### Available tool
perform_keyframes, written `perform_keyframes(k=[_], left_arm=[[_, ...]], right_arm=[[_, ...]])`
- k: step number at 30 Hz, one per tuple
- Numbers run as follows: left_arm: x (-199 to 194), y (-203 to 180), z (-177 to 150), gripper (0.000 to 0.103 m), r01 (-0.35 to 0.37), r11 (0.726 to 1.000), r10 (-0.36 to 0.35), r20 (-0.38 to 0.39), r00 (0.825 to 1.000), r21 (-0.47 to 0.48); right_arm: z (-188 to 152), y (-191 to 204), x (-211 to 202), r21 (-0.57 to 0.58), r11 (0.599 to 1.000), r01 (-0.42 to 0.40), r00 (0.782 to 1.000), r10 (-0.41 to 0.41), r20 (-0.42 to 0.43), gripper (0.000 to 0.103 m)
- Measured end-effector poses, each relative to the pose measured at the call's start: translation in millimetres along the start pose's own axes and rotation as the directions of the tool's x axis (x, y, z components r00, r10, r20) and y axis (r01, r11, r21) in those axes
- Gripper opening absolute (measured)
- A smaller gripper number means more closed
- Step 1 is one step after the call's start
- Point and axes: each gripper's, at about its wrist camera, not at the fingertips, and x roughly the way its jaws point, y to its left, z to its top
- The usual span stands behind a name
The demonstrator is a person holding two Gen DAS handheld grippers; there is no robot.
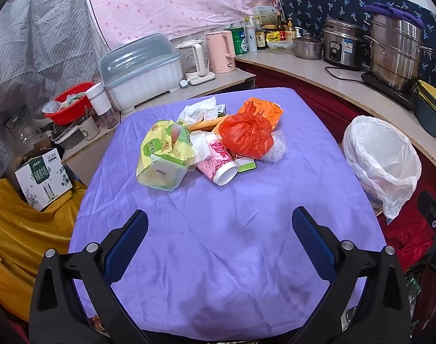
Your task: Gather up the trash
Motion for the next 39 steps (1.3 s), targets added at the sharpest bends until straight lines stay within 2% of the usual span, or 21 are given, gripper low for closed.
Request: perform_keyframes(k=[39], left_arm=[[-5.9, -5.2, -3.3, 0.096, 0.009, 1.000, -0.009, 0.007, 1.000, 0.000]], right_arm=[[-1.6, -3.4, -4.9, -0.002, 1.000, 0.001, 1.000, -0.001, 0.003, 0.096]])
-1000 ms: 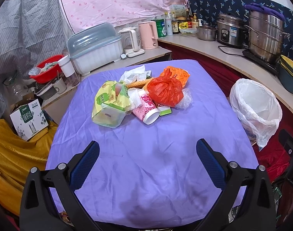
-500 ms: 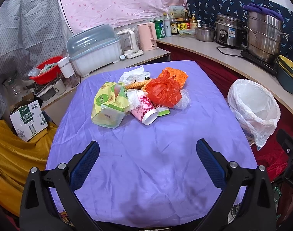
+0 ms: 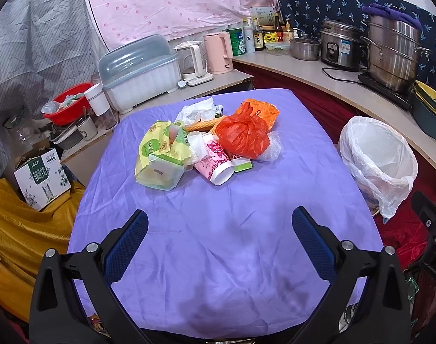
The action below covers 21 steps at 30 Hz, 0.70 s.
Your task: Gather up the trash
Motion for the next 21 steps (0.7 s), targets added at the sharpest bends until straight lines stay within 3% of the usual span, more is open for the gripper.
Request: perform_keyframes(k=[21], left_arm=[[4.7, 3.2, -0.1, 0.096, -0.002, 1.000, 0.002, -0.015, 1.000, -0.008]], right_arm=[[-1.2, 1.6, 7.2, 0.001, 1.000, 0.005, 1.000, -0.005, -0.009, 0.096]])
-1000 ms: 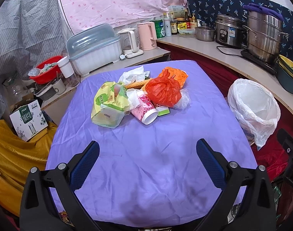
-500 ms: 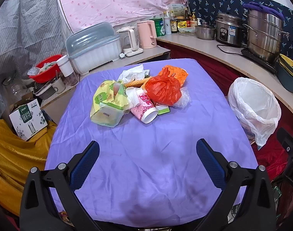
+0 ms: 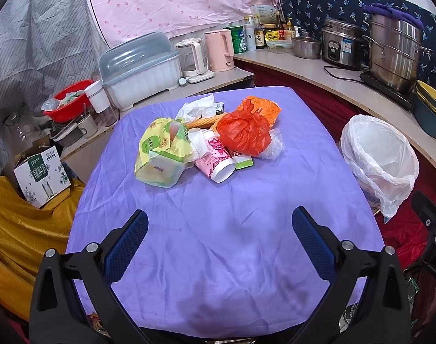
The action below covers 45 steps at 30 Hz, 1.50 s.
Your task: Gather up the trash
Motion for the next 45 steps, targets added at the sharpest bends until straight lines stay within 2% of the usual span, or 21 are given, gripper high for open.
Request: perform_keyframes(k=[15, 23, 32, 35, 45], left_arm=[[2, -5, -3, 0.096, 0.022, 1.000, -0.022, -0.007, 1.000, -0.002], [17, 7, 0, 0.096, 0.034, 0.999, -0.035, -0.034, 0.999, -0.039], [54, 46, 12, 0.096, 0.001, 0.993, -0.008, -0.055, 0.998, -0.115], [70, 64, 19, 0.096, -0.028, 0.990, 0.022, -0.049, 0.999, -0.139], [135, 125, 44, 0.096, -0.059, 0.968, 0.039, -0.084, 0.996, -0.243]], right_arm=[[-1, -3, 4, 0.015, 1.000, 0.020, 1.000, -0.020, 0.001, 0.096], [2, 0, 14, 0.033, 0.999, 0.043, 0.999, -0.043, 0.011, 0.096], [14, 17, 39, 0.039, 0.999, 0.023, 1.000, -0.024, 0.018, 0.096], [20, 27, 49, 0.033, 0.999, 0.009, 1.000, -0.009, 0.019, 0.096], [49, 85, 101, -0.022, 0.997, -0.075, 0.997, 0.075, -0.001, 0.096]])
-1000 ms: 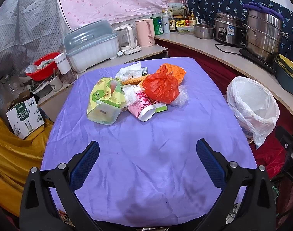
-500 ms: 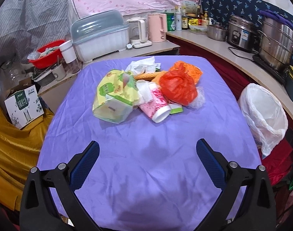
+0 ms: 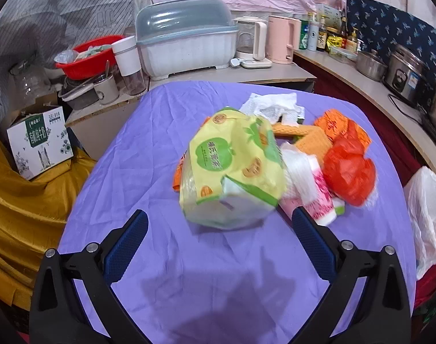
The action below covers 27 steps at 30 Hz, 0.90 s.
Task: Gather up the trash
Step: 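Grasp the yellow-green tissue pack with the left tool while the right tool grasps the red bag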
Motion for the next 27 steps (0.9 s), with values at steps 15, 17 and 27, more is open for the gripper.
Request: perform_keyframes(k=[15, 17, 27], left_arm=[[59, -4, 20, 0.041, 0.151, 0.988, -0.151, -0.103, 0.983, -0.002], [61, -3, 20, 0.031, 0.169, 0.986, -0.168, -0.114, 0.979, -0.005], [48, -4, 18, 0.026, 0.189, 0.982, -0.188, -0.083, 0.979, 0.006]], right_arm=[[37, 102, 93, -0.126, 0.981, -0.145, 0.989, 0.139, -0.053, 0.081], [37, 112, 105, -0.140, 0.978, -0.155, 0.987, 0.147, -0.071, 0.077], [25, 121, 124, -0.146, 0.962, -0.233, 0.968, 0.214, -0.134, 0.036]])
